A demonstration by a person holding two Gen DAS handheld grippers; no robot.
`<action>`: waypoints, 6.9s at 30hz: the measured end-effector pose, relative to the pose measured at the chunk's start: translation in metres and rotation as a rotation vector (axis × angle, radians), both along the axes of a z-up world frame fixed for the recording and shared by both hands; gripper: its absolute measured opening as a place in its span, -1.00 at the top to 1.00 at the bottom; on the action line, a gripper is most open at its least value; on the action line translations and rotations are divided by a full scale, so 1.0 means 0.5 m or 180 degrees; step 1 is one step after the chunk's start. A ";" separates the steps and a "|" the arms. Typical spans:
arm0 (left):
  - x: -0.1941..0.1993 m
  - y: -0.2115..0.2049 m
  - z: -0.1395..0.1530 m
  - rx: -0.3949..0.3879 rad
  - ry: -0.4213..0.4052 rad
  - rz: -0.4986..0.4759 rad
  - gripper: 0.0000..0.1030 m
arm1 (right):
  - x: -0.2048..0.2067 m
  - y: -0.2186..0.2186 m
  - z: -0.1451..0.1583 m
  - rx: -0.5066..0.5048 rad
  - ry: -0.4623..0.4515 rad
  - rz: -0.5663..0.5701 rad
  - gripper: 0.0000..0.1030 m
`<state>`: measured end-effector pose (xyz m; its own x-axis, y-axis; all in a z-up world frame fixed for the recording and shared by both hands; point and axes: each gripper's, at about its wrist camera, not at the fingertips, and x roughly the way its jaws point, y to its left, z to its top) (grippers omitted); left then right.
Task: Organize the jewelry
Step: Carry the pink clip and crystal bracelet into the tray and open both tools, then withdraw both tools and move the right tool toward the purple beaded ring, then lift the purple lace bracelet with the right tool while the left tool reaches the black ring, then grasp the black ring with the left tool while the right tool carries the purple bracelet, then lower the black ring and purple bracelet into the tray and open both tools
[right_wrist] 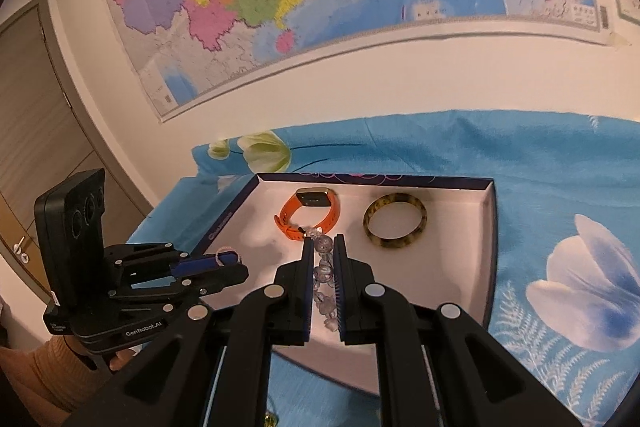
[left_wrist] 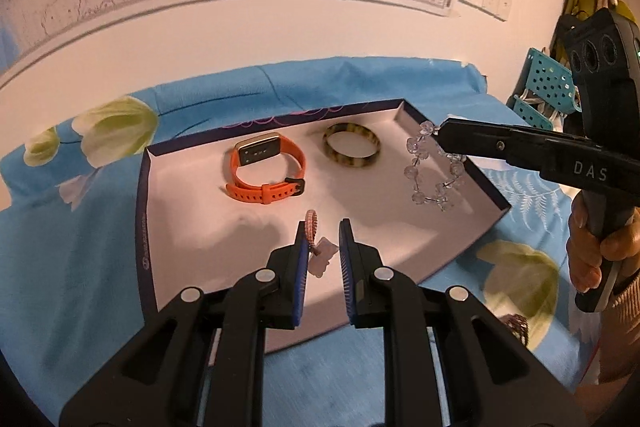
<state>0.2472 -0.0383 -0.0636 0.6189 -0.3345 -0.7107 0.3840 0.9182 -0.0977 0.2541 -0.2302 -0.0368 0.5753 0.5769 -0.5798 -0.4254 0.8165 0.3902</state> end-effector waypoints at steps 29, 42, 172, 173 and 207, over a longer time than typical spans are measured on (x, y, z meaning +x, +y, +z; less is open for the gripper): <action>0.113 0.000 -0.069 0.0098 0.0433 0.0198 0.63 | 0.107 -0.001 -0.095 -0.0263 0.0523 -0.0268 0.82; 0.046 0.022 -0.006 0.0044 0.0053 0.0335 0.08 | 0.084 -0.007 -0.076 -0.0653 0.0303 -0.0493 0.49; -0.160 0.027 0.048 -0.0074 -0.0264 0.0069 0.56 | -0.140 -0.039 0.041 0.0351 -0.0054 0.0259 0.94; -0.154 0.028 0.049 -0.0076 -0.0263 0.0075 0.56 | -0.134 -0.038 0.041 0.0345 -0.0056 0.0255 0.94; -0.007 0.005 -0.027 0.0082 0.0041 0.0162 0.56 | 0.009 0.016 -0.046 0.0318 0.0339 0.0274 0.94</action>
